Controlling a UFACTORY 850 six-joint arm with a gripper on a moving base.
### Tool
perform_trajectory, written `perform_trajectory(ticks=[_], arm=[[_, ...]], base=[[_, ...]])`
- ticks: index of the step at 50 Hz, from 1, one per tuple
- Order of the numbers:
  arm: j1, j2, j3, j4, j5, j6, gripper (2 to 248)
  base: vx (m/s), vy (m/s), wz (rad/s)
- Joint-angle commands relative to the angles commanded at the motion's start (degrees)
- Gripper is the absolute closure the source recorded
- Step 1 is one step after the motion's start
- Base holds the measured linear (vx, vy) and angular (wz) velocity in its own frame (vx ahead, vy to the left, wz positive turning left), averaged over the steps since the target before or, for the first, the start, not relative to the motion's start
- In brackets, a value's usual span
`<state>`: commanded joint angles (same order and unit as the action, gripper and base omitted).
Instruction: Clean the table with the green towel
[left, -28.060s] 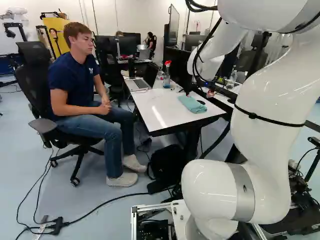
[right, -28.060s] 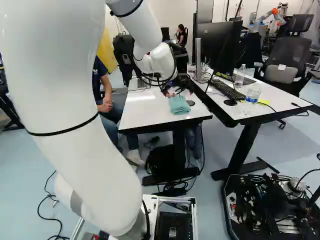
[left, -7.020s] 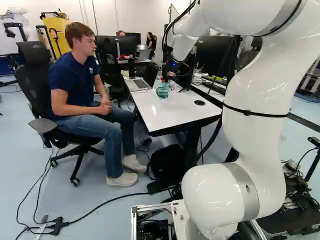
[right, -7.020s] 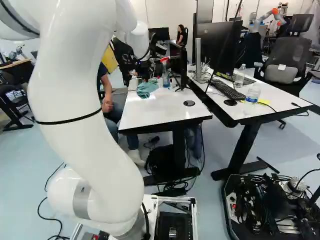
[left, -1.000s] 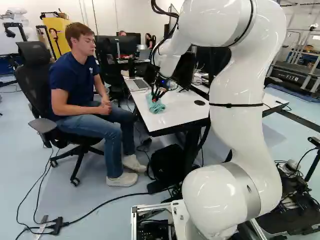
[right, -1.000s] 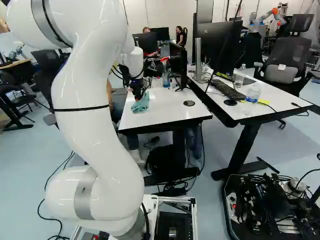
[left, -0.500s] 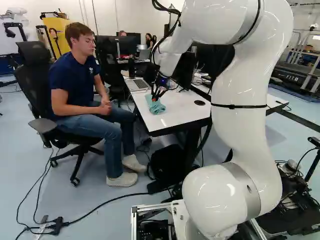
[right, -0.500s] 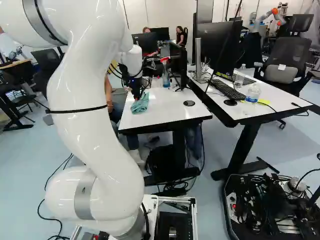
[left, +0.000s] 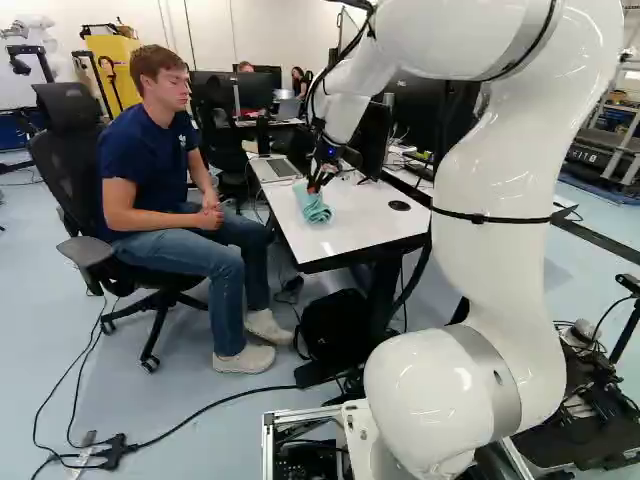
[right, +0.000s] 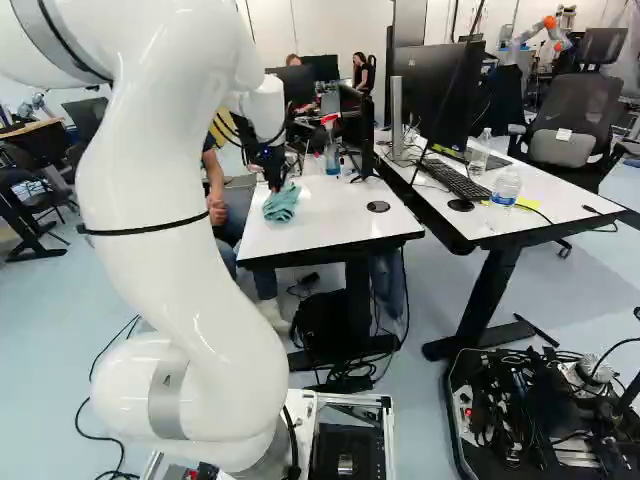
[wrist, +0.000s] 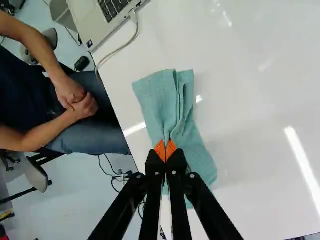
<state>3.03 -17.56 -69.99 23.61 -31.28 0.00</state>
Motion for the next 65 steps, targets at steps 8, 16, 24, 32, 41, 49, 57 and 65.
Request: perform_trajectory(ticks=[8,16,24,32,41,49,57,65], arm=[[-1.10,1.89,0.99,0.00,0.00,0.00,229],[-1.98,4.20,2.43,0.00,0.00,0.00,229],[-2.45,6.49,4.29,0.00,0.00,0.00,229],[-2.78,8.37,6.29,0.00,0.00,0.00,229],[-3.28,10.34,8.46,0.00,0.00,0.00,229],[-3.86,12.03,10.30,0.00,0.00,0.00,229],[-4.63,13.58,11.97,0.00,0.00,0.00,229],[-5.48,14.99,13.46,0.00,0.00,0.00,229]], base=[[0.000,0.000,0.000],[0.000,0.000,0.000],[0.000,0.000,0.000],[0.000,0.000,0.000],[0.000,0.000,0.000],[0.000,0.000,0.000],[0.000,0.000,0.000],[0.000,0.000,0.000]])
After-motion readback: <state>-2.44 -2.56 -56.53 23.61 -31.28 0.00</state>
